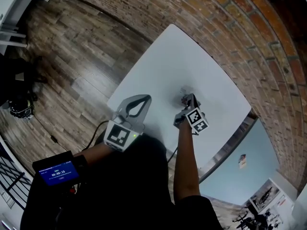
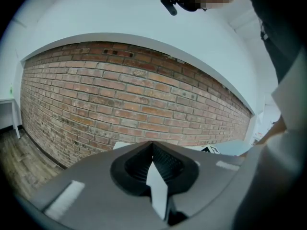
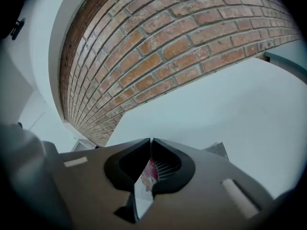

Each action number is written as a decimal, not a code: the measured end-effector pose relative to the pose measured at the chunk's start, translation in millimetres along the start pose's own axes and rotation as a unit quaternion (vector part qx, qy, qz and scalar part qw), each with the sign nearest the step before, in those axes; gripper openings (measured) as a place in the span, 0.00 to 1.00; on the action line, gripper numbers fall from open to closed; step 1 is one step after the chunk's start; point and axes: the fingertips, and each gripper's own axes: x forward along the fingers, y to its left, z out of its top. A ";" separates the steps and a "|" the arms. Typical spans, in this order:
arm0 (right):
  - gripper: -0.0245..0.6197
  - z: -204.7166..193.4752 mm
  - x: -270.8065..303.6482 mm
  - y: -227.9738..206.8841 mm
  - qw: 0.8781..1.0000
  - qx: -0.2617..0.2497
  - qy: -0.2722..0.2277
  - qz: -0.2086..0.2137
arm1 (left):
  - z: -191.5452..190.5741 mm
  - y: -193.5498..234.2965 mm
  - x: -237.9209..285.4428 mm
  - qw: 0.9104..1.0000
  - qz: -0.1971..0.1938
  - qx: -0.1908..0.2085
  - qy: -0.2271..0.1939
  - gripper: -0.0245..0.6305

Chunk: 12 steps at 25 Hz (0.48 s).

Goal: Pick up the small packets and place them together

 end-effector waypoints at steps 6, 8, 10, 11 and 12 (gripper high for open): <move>0.07 -16.1 3.1 -1.8 1.000 0.016 0.001 -0.004 | -10.2 -5.0 -2.5 1.000 -0.012 0.007 0.015 0.04; 0.07 -20.8 6.3 1.2 1.000 0.016 0.001 -0.006 | -12.3 -6.6 -4.1 1.000 -0.015 0.010 0.019 0.04; 0.08 -23.7 8.4 0.0 1.000 0.022 0.000 -0.012 | -12.7 -8.5 -4.1 1.000 -0.016 0.013 0.022 0.04; 0.08 -24.2 9.3 -1.8 1.000 0.025 0.001 -0.014 | -12.6 -9.2 -3.5 0.999 -0.017 0.014 0.023 0.04; 0.09 -24.8 10.4 -3.2 1.000 0.026 0.002 -0.016 | -12.8 -9.4 -2.9 0.999 -0.018 0.015 0.023 0.04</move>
